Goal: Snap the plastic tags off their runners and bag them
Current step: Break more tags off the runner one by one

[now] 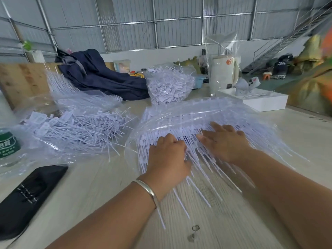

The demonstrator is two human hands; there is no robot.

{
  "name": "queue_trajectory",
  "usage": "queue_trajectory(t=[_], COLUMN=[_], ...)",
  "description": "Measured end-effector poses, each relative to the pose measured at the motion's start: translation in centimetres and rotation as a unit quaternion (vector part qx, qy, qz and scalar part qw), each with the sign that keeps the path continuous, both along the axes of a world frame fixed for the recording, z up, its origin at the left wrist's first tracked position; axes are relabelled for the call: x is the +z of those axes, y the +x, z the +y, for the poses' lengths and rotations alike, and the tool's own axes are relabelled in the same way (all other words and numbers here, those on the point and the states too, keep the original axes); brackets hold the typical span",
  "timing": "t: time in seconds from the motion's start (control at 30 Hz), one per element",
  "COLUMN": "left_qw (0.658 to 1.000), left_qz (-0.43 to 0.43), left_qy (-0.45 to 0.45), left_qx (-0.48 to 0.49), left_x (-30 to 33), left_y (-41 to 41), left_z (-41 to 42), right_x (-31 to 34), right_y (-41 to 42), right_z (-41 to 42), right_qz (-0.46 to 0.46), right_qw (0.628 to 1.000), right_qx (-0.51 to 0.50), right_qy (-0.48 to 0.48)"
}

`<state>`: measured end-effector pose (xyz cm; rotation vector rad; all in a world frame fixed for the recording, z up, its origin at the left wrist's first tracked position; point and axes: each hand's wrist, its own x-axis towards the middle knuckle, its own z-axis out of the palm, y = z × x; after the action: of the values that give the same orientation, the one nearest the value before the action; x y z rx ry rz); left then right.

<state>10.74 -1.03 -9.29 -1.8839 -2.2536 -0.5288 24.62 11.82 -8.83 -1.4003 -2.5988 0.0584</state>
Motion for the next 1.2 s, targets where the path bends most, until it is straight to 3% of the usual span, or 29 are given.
queue_trajectory(t=[0.13, 0.3, 0.43, 0.6, 0.8, 0.97, 1.2], left_qw=[0.995, 0.996, 0.998, 1.000, 0.975, 0.986, 0.970], left_qz=[0.095, 0.065, 0.055, -0.006, -0.221, -0.161, -0.169], left_qy=[-0.034, -0.057, -0.031, -0.007, -0.014, 0.032, -0.142], left_qx=[0.027, 0.024, 0.003, 0.011, 0.029, 0.002, -0.098], left_x=[-0.7, -0.6, -1.0, -1.0, 0.6, 1.5, 2.4], left_y=[0.7, 0.0, -0.3, -0.4, -0.2, 0.2, 0.6], left_z=[0.2, 0.4, 0.5, 0.8, 0.8, 0.3, -1.0], right_x=[-0.3, -0.3, 0.0, 0.6, 0.8, 0.5, 0.4], right_y=[-0.2, -0.5, -0.5, -0.1, -0.3, -0.4, -0.5], right_z=[-0.1, -0.3, -0.4, -0.4, -0.9, -0.7, 0.3], right_qz=[0.003, 0.014, 0.080, 0.122, 0.081, 0.087, 0.005], right_qw=[1.000, 1.000, 0.996, 0.991, 0.996, 0.996, 0.996], right_qx=[0.007, 0.004, 0.011, -0.007, -0.005, 0.014, 0.012], right_qy=[0.000, -0.021, -0.030, -0.059, -0.036, -0.027, -0.085])
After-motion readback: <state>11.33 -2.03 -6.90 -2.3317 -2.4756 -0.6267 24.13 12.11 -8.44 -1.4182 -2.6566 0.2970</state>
